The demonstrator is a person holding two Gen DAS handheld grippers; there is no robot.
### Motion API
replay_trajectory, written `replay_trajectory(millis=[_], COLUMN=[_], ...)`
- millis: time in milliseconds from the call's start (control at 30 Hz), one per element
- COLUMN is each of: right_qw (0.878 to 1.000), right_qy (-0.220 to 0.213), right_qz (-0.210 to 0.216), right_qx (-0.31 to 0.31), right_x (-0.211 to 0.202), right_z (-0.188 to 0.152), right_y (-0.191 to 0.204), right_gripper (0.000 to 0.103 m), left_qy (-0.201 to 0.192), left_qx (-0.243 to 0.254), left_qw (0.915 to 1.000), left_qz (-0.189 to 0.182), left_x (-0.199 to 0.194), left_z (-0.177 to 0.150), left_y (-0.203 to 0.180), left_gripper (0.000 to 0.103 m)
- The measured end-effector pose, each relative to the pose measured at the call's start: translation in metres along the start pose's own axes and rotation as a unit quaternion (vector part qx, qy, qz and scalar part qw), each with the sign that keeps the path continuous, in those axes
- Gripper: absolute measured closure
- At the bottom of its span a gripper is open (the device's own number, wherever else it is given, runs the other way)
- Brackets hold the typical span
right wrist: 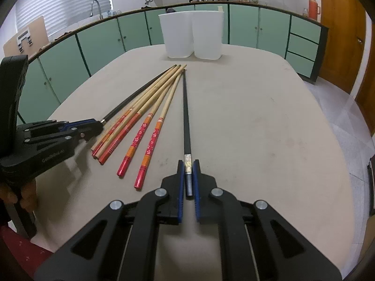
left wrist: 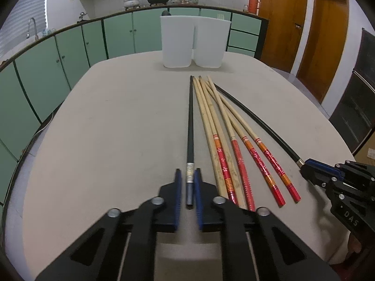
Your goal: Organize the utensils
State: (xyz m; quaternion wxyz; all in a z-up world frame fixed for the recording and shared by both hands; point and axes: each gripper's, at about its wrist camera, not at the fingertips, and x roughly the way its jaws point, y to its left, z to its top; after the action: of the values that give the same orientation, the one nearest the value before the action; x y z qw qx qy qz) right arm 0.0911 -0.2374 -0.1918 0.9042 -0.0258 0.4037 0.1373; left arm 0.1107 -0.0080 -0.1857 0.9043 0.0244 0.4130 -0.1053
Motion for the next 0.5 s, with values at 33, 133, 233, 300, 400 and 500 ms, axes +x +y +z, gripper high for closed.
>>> replay_trajectory(millis=[33,133,233,300,400,500], right_qw=[1.0,1.0,0.999,0.999,0.999,0.999], right_qy=[-0.001,-0.003,-0.004,-0.007,-0.015,-0.028], right_qz=[-0.004,-0.019,-0.025,-0.025,-0.024,-0.011], right_qx=[0.003,0.017,0.031,0.03,0.033,0.042], right_x=[0.0,0.0,0.002,0.005,0.011,0.006], right_z=[0.0,0.001,0.003,0.008,0.013,0.015], right_y=[-0.001,-0.007,-0.013,-0.015,-0.018,-0.021], right_gripper=[0.096,0.096,0.097,0.097,0.096,0.09], left_qy=[0.0,-0.001,-0.005,-0.005,-0.002,0.0], left_qx=[-0.003,-0.01,-0.015,-0.018,-0.029,-0.032], left_qw=[1.0,0.9999,0.9998,0.9997,0.9995,0.9995], left_qz=[-0.001,0.003,0.013,0.013,0.007,0.001], left_x=[-0.001,-0.001,0.002,0.006,0.012,0.012], left_z=[0.0,0.0,0.003,0.008,0.016,0.018], left_y=[0.001,0.003,0.004,0.007,0.011,0.013], left_gripper=[0.096,0.096,0.096,0.096,0.096,0.093])
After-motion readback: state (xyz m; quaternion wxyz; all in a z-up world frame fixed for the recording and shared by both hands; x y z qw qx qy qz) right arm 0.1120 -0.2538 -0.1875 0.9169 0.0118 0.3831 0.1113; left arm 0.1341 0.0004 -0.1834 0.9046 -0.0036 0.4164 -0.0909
